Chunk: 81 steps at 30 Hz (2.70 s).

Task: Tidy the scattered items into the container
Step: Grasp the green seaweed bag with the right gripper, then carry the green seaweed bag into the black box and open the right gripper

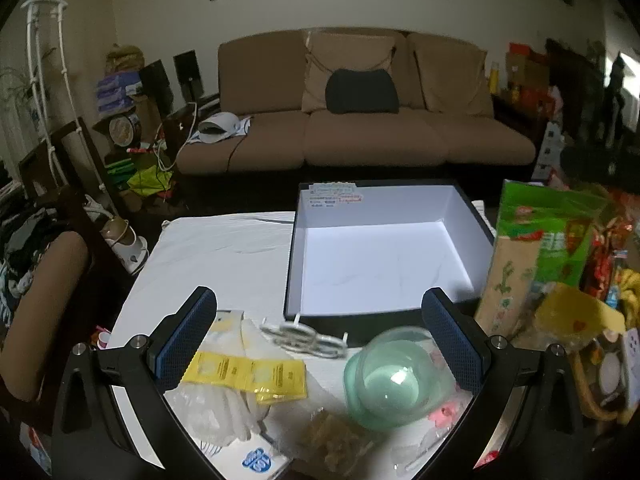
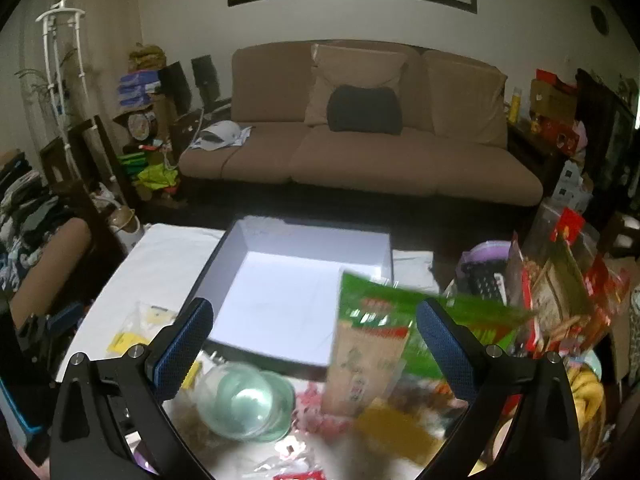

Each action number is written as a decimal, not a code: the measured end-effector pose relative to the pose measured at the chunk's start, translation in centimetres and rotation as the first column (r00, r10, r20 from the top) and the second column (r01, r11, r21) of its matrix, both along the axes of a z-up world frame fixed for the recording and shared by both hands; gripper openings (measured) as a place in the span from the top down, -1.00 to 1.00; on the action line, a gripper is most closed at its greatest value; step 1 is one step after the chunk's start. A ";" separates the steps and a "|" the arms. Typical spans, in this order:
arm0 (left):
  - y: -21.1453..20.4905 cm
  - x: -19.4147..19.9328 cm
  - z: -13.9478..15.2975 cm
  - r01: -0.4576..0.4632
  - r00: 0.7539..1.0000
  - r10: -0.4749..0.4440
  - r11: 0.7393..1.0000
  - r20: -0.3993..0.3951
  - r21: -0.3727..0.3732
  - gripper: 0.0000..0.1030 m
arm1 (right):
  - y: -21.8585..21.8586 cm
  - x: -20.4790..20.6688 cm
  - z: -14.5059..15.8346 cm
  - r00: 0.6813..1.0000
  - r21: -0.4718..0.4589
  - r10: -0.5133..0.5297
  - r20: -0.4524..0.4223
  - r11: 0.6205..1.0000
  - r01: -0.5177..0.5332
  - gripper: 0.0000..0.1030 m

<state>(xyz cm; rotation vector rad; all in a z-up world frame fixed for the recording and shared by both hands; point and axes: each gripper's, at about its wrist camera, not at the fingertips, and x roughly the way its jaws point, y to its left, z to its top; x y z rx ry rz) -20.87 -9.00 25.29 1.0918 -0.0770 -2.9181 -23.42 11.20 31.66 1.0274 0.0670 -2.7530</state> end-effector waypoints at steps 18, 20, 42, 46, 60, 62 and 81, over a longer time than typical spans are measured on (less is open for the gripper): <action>7.6 -5.6 -1.1 0.290 0.957 -0.289 0.953 -0.019 0.091 -1.00 | 13.8 -1.1 -1.1 0.999 -0.046 -0.040 0.000 0.998 0.040 -1.00; 9.4 -6.2 -1.7 0.321 0.947 -0.322 0.941 -0.007 0.107 -1.00 | 16.0 -0.9 -1.9 0.999 -0.076 -0.047 0.016 0.996 0.048 -1.00; 15.2 -12.2 -7.9 0.464 0.863 -0.501 0.839 0.068 0.284 -0.97 | 23.1 -4.3 -10.6 0.997 -0.216 0.066 0.052 0.975 -0.053 -0.80; 15.8 -12.4 -8.5 0.487 0.848 -0.525 0.826 0.071 0.283 -0.78 | 23.1 -5.1 -12.1 0.992 -0.247 0.102 0.078 0.966 -0.080 0.10; 16.2 -11.7 -5.5 0.490 0.840 -0.538 0.806 0.067 0.333 0.42 | 22.6 -4.1 -9.2 0.993 -0.257 0.116 0.015 0.960 -0.109 0.55; 15.8 -11.5 -3.6 0.496 0.845 -0.533 0.806 0.033 0.325 0.43 | 22.4 -3.7 -7.7 0.994 -0.263 0.112 -0.019 0.958 -0.113 0.55; 2.4 -17.9 4.7 0.355 0.935 -0.352 0.912 -0.051 0.207 0.42 | 8.2 -12.0 -0.5 0.973 -0.308 0.207 -0.101 0.924 -0.228 0.55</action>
